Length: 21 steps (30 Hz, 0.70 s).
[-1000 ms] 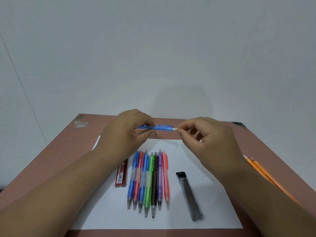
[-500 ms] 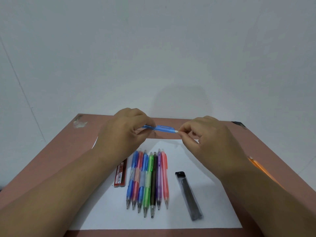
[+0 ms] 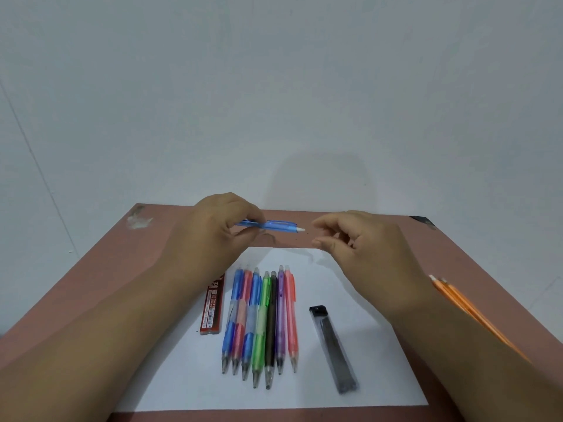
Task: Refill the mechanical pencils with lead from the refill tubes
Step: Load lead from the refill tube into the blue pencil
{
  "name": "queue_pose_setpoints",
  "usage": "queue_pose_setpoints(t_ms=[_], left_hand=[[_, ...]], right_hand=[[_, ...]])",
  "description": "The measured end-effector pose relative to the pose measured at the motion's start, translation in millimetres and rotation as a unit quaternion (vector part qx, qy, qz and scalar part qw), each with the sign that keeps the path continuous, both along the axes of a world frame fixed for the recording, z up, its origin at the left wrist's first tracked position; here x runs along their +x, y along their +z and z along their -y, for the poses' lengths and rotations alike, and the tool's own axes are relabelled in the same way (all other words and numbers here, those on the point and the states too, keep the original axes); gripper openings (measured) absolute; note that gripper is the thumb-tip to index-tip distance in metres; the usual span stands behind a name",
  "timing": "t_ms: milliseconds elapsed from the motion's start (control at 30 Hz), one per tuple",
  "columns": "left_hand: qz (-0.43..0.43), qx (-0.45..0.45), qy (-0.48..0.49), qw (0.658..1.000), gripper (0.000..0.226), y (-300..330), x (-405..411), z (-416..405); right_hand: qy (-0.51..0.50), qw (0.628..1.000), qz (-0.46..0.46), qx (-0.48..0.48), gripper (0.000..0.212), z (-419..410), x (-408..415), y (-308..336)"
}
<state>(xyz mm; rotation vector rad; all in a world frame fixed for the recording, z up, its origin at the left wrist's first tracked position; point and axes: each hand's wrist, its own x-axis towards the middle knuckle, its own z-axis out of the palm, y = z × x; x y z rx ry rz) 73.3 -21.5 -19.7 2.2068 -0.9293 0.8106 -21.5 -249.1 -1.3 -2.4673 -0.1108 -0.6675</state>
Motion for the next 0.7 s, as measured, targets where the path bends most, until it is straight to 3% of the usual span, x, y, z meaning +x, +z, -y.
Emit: queue_pose_setpoints(t_ms=[167,433,500,567,700], left_hand=[[-0.030,-0.021,0.013,0.999,0.014,1,-2,0],[-0.039,-0.025,0.000,0.999,0.012,0,-1,2],[-0.044,-0.022,0.001,0.999,0.012,-1,-1,2],[-0.051,-0.021,0.003,0.998,0.012,-1,0,2],[-0.062,-0.021,0.006,0.998,0.012,-1,-2,2]], right_hand=[[0.000,0.989,-0.129,-0.069,0.026,5,6,-11],[-0.004,0.990,-0.121,-0.068,0.010,1,12,-17],[-0.010,0.995,-0.093,-0.019,0.009,-1,11,-16],[-0.007,0.994,-0.051,0.097,0.007,-2,8,-12],[0.058,0.954,-0.023,0.293,0.007,-8,1,-1]])
